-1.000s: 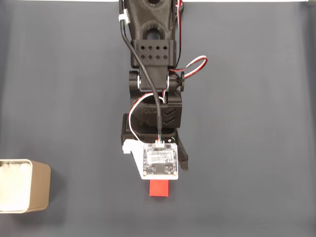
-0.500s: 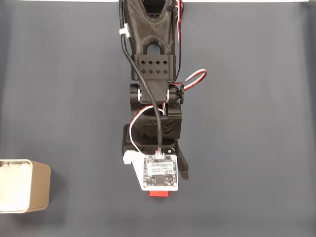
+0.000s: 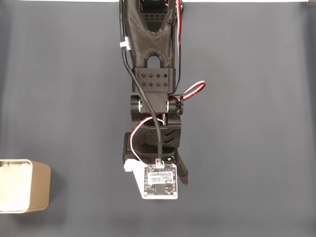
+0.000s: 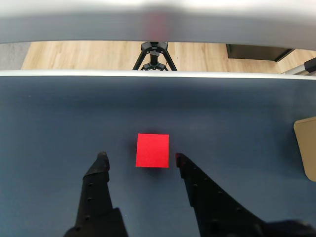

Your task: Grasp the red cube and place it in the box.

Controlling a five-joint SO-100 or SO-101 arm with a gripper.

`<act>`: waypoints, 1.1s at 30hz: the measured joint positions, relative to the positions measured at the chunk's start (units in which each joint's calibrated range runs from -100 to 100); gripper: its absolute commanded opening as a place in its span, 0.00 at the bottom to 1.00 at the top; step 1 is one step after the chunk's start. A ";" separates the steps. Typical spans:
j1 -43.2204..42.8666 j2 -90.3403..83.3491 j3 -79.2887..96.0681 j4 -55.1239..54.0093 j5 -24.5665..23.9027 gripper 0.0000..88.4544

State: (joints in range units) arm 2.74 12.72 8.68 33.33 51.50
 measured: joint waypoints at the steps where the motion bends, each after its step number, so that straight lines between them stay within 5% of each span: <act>1: 0.00 0.35 0.00 -0.16 -0.05 0.36; 33: 0.00 7.03 -5.33 -0.80 -1.17 0.34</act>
State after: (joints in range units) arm 2.74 19.76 3.35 32.54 50.33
